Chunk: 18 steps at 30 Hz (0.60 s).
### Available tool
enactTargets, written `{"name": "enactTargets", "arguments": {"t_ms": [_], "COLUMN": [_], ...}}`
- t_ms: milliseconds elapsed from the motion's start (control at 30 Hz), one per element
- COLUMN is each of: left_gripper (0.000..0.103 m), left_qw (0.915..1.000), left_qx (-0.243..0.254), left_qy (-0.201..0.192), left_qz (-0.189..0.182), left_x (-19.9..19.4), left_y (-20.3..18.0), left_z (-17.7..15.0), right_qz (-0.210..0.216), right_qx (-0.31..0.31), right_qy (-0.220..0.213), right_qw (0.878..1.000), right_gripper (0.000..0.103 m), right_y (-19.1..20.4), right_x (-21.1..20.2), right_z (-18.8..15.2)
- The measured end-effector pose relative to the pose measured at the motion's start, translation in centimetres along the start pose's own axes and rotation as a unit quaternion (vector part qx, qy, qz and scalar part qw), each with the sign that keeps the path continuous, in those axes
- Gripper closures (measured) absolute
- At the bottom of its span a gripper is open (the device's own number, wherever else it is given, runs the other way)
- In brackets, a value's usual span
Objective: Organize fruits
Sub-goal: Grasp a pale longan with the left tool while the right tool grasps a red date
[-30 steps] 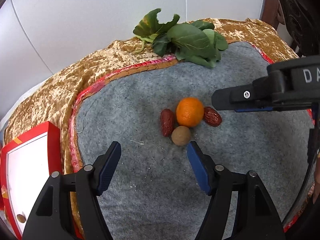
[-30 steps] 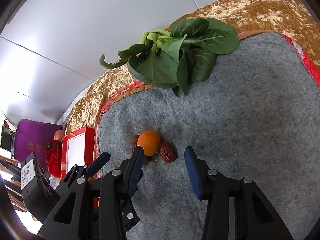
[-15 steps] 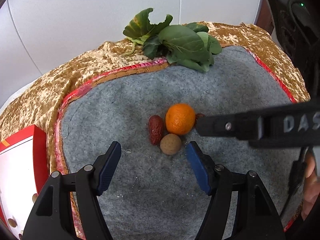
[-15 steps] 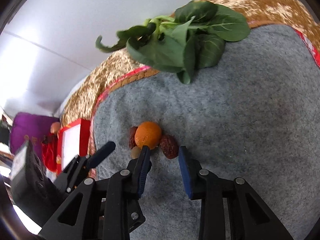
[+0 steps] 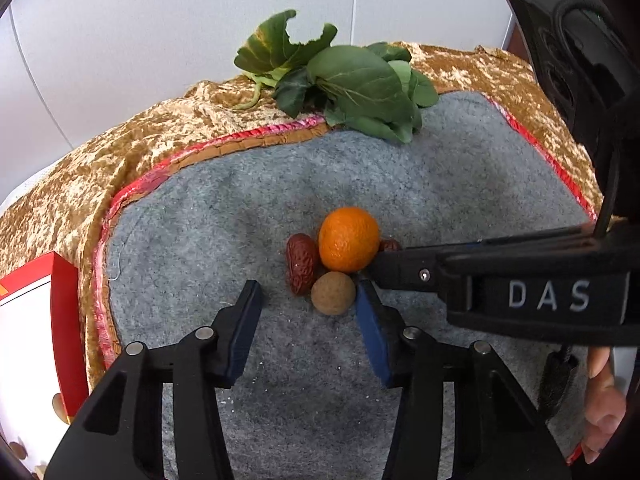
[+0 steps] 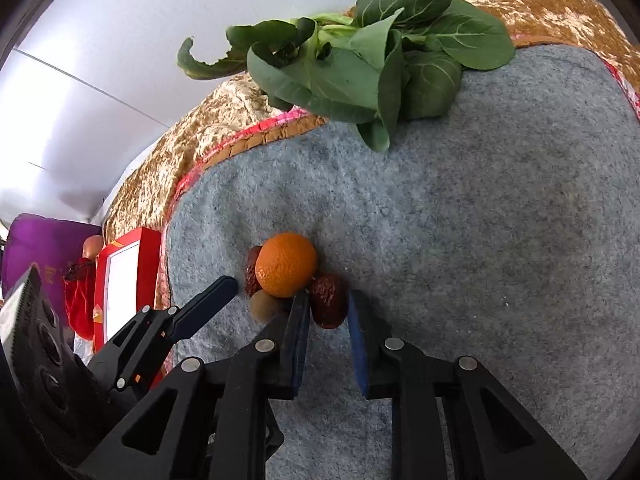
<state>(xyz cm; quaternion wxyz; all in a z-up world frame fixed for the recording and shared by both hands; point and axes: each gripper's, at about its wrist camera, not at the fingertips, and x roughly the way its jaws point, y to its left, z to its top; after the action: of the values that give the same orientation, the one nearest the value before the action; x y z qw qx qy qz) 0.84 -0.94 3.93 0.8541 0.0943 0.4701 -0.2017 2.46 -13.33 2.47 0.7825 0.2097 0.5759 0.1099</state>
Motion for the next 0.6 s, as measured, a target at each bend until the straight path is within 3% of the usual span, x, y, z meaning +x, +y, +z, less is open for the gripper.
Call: {"name": "enactTargets", "arguments": {"t_ms": [600], "left_gripper": [0.062], "left_qw": [0.9999], "left_qx": [-0.002], "left_qy": [-0.004], "left_qz": [0.009], "left_x": [0.47], "left_y": [-0.29], "left_z": [0.08], "right_qz": [0.004], "right_qx": [0.012], "right_qy": [0.010], "right_qw": [1.000], "right_gripper": [0.084], "right_y": [-0.56], "right_x": [0.02], "right_z": [-0.15]}}
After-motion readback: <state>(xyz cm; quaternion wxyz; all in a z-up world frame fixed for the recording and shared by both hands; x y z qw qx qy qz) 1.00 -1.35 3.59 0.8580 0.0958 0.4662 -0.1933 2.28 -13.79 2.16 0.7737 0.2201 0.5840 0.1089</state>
